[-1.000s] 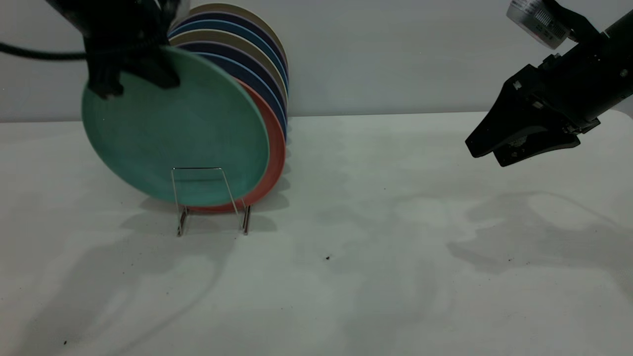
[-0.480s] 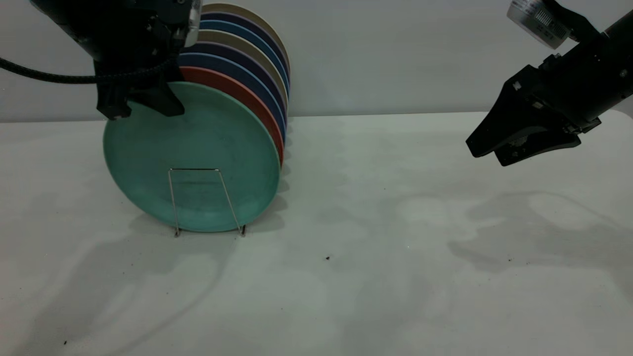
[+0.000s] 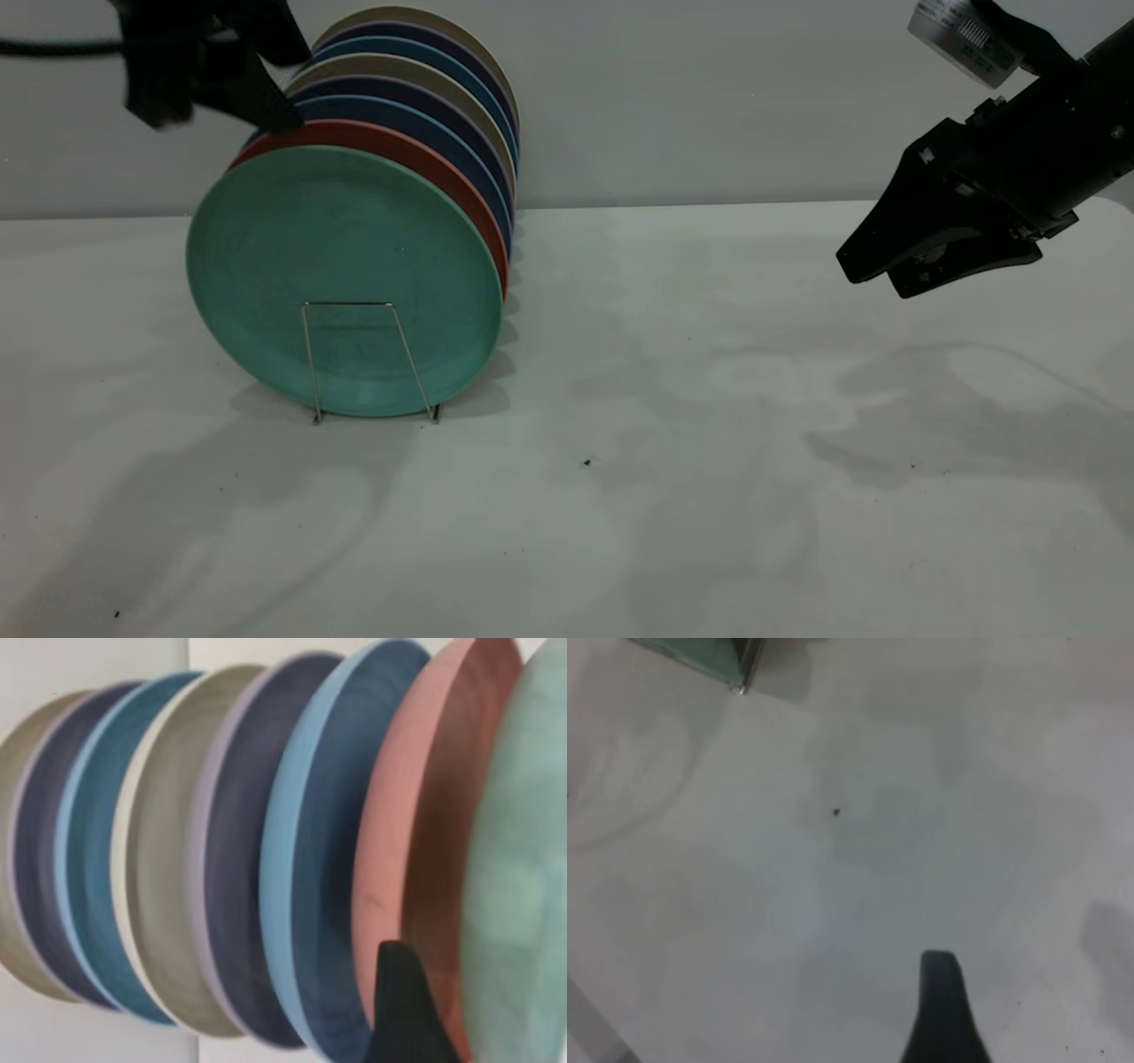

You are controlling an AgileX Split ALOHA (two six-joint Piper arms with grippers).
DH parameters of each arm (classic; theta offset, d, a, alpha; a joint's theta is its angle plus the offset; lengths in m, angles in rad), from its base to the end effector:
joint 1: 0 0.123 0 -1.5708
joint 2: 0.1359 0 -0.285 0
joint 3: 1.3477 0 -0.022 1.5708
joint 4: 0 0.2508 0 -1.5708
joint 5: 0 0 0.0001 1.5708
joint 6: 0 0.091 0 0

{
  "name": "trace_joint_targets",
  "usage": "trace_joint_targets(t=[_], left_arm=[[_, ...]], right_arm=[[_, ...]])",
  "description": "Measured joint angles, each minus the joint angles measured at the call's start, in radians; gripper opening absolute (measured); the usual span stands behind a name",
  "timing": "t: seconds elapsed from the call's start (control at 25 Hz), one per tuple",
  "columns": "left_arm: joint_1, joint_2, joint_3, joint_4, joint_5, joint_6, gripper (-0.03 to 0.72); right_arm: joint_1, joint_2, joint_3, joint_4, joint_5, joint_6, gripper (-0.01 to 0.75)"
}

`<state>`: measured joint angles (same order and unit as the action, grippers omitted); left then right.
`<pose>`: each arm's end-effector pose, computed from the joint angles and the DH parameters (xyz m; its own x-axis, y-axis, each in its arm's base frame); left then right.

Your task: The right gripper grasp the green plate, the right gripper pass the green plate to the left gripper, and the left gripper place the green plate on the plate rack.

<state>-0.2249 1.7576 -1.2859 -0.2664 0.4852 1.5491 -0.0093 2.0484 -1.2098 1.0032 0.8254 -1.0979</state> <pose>0.3780 -0.0980 0.2514 0.1018 0.9609 -0.2574 0.7878 0.0801 0.6107 0.3834 0.0529 0.1325 -0.8724 -0.2100 -0.4414 -0.4304 0.7580 0.4900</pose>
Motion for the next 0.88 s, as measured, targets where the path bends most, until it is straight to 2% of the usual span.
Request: trace_joint_targets(t=[0.16, 0.24, 0.4, 0.52, 0.64, 0.76, 0.88], left_arm=[[0.0, -0.063, 0.0, -0.008, 0.159, -0.086, 0.484], [0.001, -0.08, 0.0, -0.025, 0.208, -0.219, 0.481], [0.035, -0.097, 0.0, -0.045, 0.253, -0.65, 0.452], [0.085, -0.107, 0.0, -0.044, 0.277, -0.997, 0.441], [0.145, -0.125, 0.0, -0.024, 0.306, -1.24, 0.44], [0.19, -0.157, 0.0, 0.029, 0.349, -1.316, 0.439], [0.203, -0.213, 0.0, 0.073, 0.423, -1.331, 0.439]], right_arm=[[0.002, -0.002, 0.0, 0.0, 0.026, -0.008, 0.567], [0.015, -0.016, 0.0, -0.012, 0.032, -0.009, 0.567], [0.063, -0.095, 0.0, -0.122, 0.009, 0.08, 0.567], [0.1, -0.188, 0.0, -0.33, -0.027, 0.299, 0.567], [0.148, -0.29, 0.001, -0.624, -0.006, 0.603, 0.567], [0.213, -0.393, 0.002, -0.938, 0.085, 0.914, 0.567], [0.267, -0.511, 0.004, -1.117, 0.189, 1.077, 0.567]])
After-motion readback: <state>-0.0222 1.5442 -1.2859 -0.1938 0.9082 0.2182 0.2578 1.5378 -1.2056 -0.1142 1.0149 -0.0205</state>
